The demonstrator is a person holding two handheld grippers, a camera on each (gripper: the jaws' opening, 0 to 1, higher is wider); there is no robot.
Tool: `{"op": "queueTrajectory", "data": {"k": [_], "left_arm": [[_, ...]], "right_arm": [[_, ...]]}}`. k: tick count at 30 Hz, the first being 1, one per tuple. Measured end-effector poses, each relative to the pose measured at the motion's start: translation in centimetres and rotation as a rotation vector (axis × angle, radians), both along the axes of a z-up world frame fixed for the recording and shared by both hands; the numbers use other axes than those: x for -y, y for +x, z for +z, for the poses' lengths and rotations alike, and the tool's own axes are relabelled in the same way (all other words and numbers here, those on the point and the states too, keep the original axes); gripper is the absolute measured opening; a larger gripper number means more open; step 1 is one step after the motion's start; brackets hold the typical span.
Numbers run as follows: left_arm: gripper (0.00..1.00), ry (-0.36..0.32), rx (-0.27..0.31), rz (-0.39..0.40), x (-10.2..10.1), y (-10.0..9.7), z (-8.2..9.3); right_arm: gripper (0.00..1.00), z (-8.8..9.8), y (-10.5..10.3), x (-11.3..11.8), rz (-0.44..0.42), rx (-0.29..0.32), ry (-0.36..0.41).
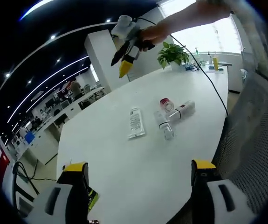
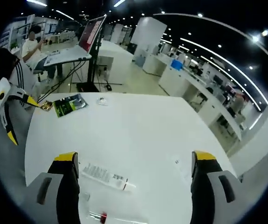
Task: Arrange the skincare products in the storage area until every visible bottle or jar stands upright without overlapping.
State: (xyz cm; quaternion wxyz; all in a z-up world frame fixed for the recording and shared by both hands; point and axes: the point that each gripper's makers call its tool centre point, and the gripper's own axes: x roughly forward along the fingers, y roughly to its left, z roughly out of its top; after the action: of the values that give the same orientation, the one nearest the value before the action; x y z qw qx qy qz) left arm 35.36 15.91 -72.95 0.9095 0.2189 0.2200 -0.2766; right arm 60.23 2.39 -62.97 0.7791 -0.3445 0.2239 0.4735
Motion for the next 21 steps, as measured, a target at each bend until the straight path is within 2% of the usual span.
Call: {"op": "queueTrajectory", "data": {"k": [3, 5, 9, 11, 14, 18, 21], "left_arm": [[0.92, 0.001, 0.003, -0.002, 0.0, 0.0, 0.0], [0.9, -0.005, 0.004, -0.008, 0.2, 0.0, 0.1], [0.9, -0.001, 0.001, -0.005, 0.1, 0.0, 0.0], [0.9, 0.002, 0.0, -0.003, 0.0, 0.0, 0.0], [0.9, 0.004, -0.003, 0.0, 0.0, 0.0, -0.1], [0.89, 0.007, -0.007, -0.003, 0.0, -0.1, -0.2], [0.89, 0.006, -0.01, 0.001, -0.1, 0.0, -0.2]], "right_arm": [[0.99, -1.3, 0.1, 0.0, 0.05, -0.003, -0.064], [0.99, -2.6, -0.1, 0.1, 0.091, -0.026, -0.127], [0.99, -5.2, 0.0, 0.3, 0.203, -0.007, -0.277], [0.99, -6.5, -0.2, 0.3, 0.256, -0.03, -0.339], [0.91, -8.1, -1.2, 0.1, 0.323, -0.097, -0.38], [0.91, -10.2, -1.9, -0.7, 0.416, -0.123, -0.445], [0.9, -11.4, -2.2, -0.9, 0.494, -0.108, -0.524]]}}
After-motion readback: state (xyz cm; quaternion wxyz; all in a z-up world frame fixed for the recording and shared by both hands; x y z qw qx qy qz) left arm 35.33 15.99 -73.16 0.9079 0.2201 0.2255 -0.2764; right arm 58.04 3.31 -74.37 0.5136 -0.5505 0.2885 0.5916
